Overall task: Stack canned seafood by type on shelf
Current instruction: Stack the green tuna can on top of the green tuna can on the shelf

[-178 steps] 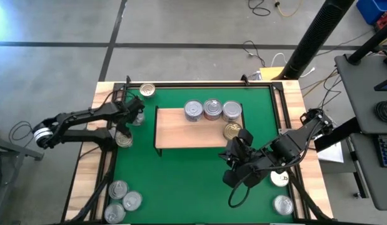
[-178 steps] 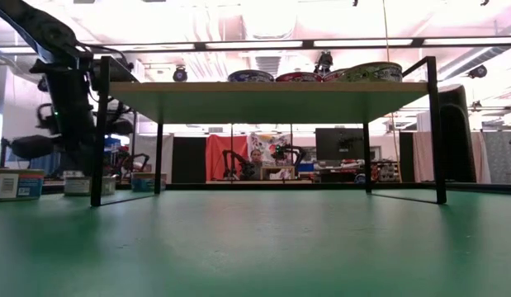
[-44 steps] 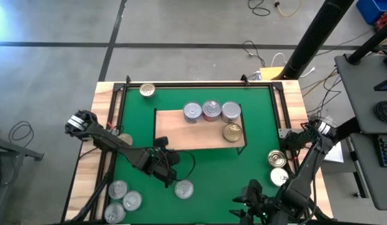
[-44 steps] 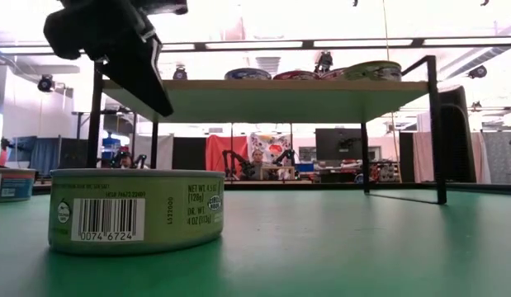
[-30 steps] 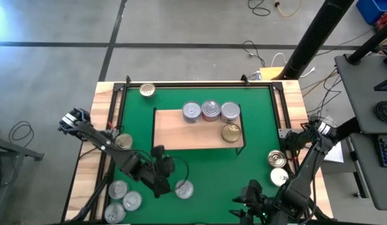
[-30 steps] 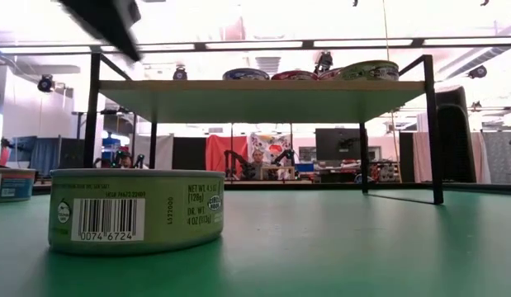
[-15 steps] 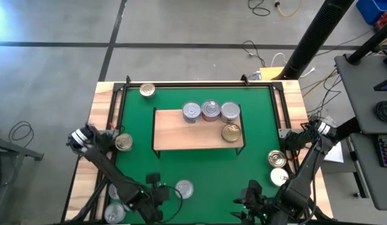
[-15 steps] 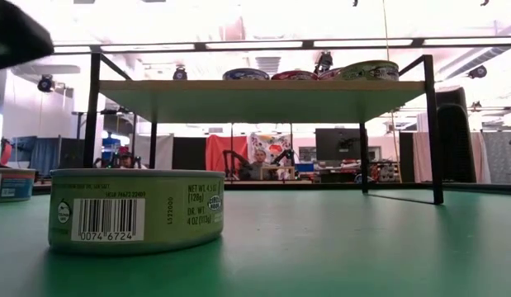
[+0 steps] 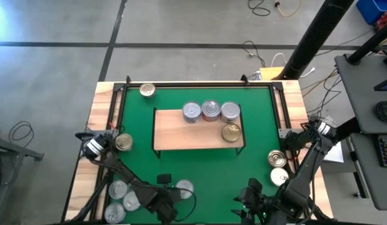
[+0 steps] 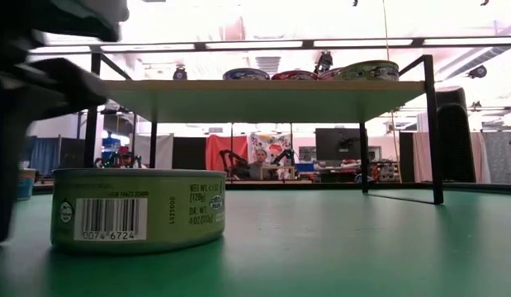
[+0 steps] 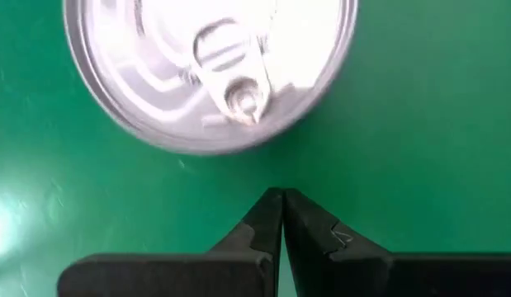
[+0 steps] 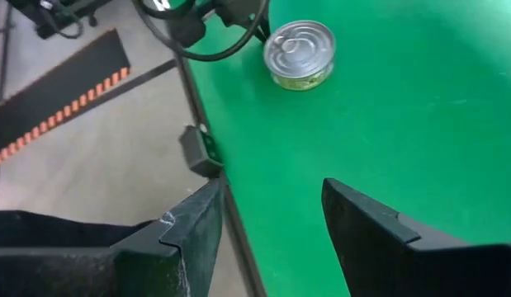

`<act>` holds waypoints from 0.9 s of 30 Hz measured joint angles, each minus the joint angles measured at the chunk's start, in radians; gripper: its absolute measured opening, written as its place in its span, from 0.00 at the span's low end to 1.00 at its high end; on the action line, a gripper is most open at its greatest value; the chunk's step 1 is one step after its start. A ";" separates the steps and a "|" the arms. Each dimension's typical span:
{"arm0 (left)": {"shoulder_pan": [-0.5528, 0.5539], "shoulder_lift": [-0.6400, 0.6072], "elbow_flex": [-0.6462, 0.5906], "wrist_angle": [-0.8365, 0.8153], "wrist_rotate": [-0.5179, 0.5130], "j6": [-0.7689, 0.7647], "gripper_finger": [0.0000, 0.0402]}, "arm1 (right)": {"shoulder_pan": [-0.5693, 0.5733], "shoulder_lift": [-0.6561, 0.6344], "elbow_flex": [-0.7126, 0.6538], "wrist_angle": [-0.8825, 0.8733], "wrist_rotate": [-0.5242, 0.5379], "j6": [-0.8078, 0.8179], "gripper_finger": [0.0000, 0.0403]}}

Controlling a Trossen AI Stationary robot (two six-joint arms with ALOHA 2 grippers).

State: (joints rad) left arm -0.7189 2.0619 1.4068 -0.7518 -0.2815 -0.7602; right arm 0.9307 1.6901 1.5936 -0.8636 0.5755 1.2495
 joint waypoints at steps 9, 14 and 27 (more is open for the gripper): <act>0.094 0.013 0.058 0.019 -0.145 0.034 0.00 | -0.029 0.000 -0.069 -0.022 -0.003 0.068 0.48; 0.102 0.011 0.113 -0.013 -0.139 0.034 0.00 | -0.037 0.000 -0.144 -0.023 -0.003 0.104 0.51; -0.008 0.026 0.116 -0.037 -0.150 -0.134 0.00 | -0.107 0.001 -0.289 0.078 0.083 0.146 0.52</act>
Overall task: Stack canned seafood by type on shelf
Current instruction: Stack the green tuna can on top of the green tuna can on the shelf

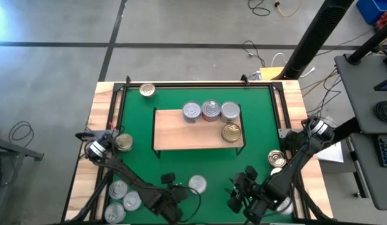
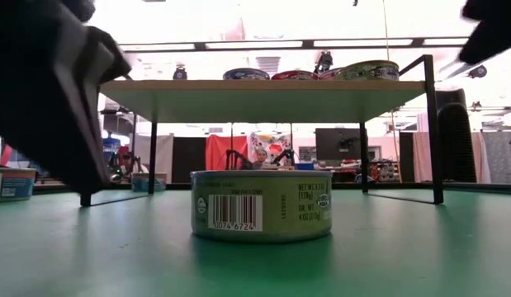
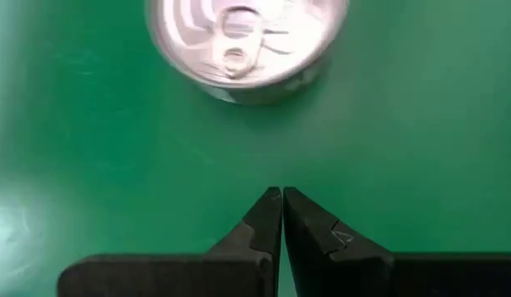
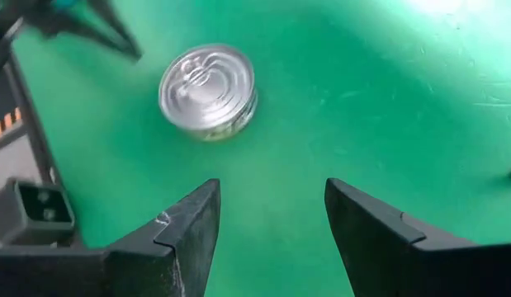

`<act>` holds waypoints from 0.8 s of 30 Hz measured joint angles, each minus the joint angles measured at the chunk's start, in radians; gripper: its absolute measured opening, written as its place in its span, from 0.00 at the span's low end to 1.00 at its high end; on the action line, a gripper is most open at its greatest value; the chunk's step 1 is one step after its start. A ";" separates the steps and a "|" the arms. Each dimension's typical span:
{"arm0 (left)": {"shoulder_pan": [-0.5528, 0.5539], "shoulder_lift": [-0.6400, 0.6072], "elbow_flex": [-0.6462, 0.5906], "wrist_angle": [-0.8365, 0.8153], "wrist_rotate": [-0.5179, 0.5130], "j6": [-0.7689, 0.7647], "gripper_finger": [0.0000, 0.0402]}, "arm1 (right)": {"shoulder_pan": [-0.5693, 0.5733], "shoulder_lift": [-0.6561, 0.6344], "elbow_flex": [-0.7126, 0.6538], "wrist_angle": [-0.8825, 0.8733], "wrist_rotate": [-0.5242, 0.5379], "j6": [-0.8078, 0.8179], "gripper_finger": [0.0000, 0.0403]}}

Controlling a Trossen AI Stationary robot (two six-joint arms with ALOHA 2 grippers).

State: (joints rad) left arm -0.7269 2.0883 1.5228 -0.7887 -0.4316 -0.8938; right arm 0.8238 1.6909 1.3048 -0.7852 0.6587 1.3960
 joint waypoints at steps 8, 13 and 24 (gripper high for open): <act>-0.079 0.002 -0.004 0.152 -0.077 0.043 0.00 | -0.106 0.000 -0.047 0.153 0.024 -0.028 0.52; -0.089 0.002 -0.011 0.152 -0.147 -0.027 0.00 | -0.161 0.028 -0.056 0.230 0.021 -0.085 0.52; -0.089 0.009 -0.075 0.276 -0.156 -0.033 0.00 | -0.216 0.158 -0.052 0.305 -0.027 -0.005 0.52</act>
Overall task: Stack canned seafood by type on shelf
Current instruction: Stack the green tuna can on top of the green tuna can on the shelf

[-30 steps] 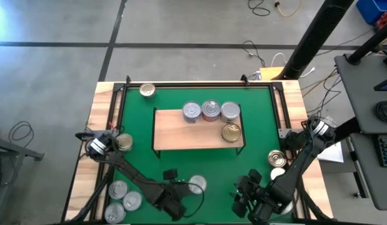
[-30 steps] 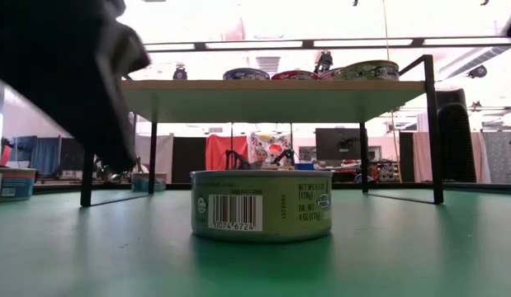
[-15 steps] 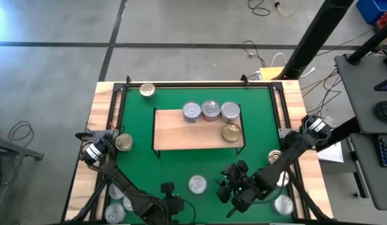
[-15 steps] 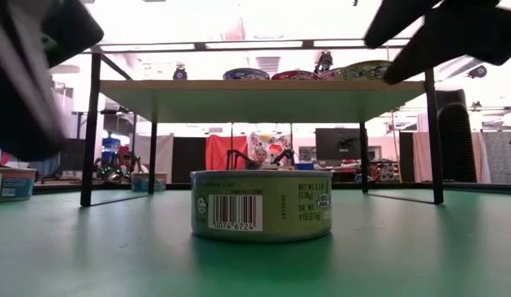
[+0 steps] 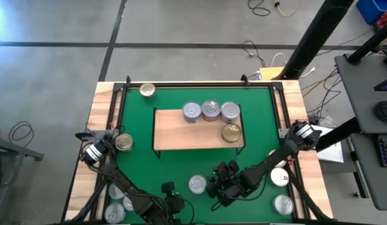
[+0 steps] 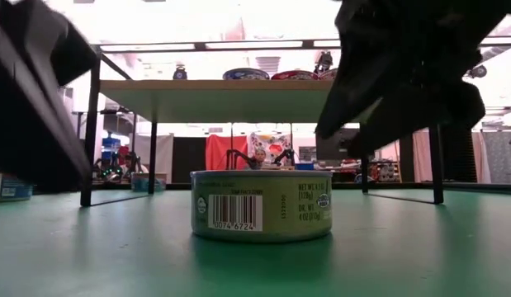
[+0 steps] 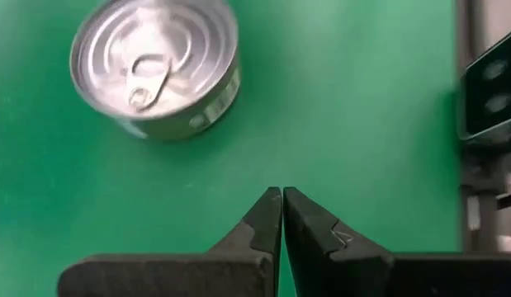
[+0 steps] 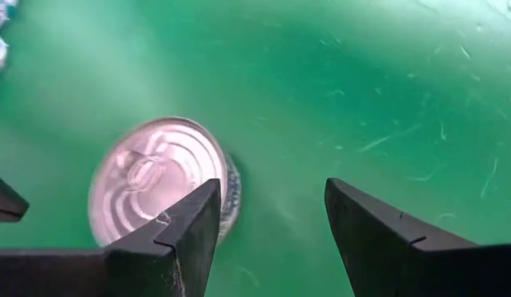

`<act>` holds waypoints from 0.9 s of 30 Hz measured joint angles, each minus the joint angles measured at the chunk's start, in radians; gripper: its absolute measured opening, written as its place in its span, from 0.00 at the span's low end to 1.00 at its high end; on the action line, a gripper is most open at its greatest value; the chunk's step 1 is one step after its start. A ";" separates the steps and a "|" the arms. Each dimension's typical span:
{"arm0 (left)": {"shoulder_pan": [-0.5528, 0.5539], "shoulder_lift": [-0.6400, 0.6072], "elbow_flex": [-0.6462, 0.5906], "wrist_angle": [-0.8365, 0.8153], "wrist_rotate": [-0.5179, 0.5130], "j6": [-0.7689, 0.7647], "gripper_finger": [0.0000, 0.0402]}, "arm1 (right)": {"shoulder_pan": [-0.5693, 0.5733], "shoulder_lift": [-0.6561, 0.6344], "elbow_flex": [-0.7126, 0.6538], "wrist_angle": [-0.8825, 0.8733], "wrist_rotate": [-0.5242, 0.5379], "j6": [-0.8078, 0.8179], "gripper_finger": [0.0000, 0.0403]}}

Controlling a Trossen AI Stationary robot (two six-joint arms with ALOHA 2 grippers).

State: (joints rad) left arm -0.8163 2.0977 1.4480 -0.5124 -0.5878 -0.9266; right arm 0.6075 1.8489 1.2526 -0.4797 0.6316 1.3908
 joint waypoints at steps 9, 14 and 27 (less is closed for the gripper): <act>0.028 0.076 -0.006 0.102 -0.007 -0.015 0.00 | -0.004 0.064 0.002 0.058 -0.019 0.024 0.52; 0.043 0.083 -0.004 0.105 -0.006 0.036 0.00 | -0.004 0.103 0.012 0.095 -0.026 0.061 0.52; 0.069 0.080 -0.004 0.007 -0.017 0.106 0.00 | 0.038 0.106 0.132 0.110 -0.139 0.040 0.52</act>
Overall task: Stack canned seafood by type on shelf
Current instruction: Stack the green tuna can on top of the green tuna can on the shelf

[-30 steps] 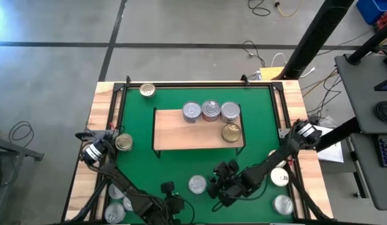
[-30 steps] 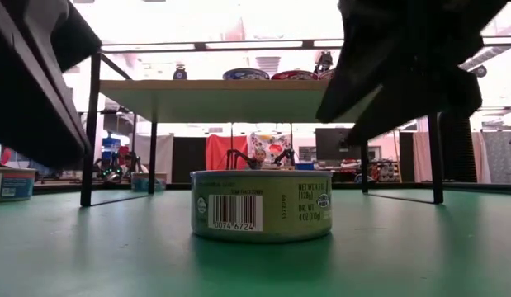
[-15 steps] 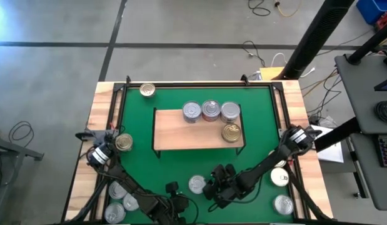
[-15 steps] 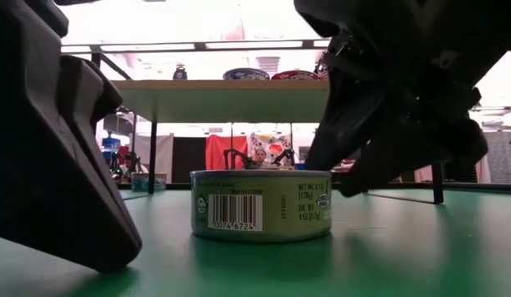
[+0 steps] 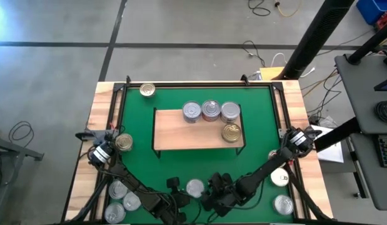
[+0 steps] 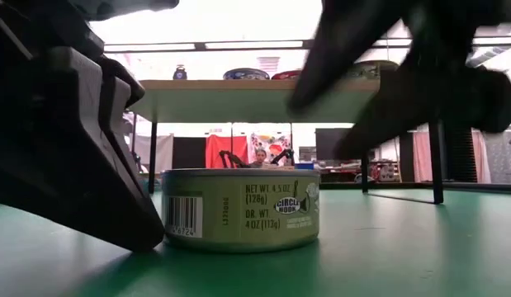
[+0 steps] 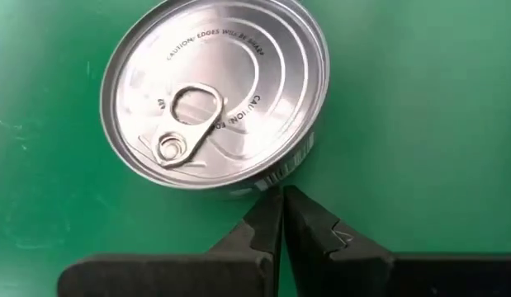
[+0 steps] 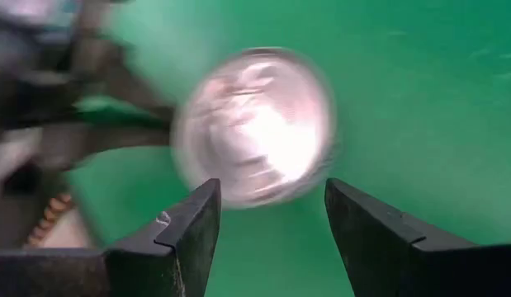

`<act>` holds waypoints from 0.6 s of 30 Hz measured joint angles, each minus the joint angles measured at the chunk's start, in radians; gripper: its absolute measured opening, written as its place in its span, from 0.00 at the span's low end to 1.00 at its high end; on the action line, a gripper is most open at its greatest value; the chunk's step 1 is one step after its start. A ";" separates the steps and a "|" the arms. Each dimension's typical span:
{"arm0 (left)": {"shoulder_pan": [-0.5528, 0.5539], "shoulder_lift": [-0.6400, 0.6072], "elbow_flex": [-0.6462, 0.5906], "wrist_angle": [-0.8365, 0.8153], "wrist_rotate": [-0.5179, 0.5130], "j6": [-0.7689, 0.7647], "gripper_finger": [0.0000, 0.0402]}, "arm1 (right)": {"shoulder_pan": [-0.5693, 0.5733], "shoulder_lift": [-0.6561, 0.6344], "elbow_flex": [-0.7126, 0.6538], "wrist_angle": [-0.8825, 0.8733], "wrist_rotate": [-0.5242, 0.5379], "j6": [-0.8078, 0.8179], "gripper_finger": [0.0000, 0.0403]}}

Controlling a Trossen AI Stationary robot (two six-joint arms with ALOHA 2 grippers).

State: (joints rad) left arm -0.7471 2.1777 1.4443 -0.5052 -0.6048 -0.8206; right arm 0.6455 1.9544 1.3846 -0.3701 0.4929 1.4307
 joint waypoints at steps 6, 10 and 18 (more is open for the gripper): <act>0.000 -0.003 -0.001 -0.078 -0.027 -0.083 0.00 | 0.053 -0.002 0.100 -0.031 0.062 -0.091 0.52; -0.019 -0.007 -0.003 -0.115 -0.046 -0.130 0.00 | 0.097 -0.002 0.167 -0.229 0.107 -0.124 0.55; -0.047 -0.009 -0.009 -0.104 -0.094 -0.248 0.00 | 0.104 -0.001 0.178 -0.637 0.155 0.128 0.64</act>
State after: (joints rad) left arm -0.7942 2.1685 1.4354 -0.6092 -0.6987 -1.0682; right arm 0.7492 1.9534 1.5630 -1.0071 0.6480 1.5589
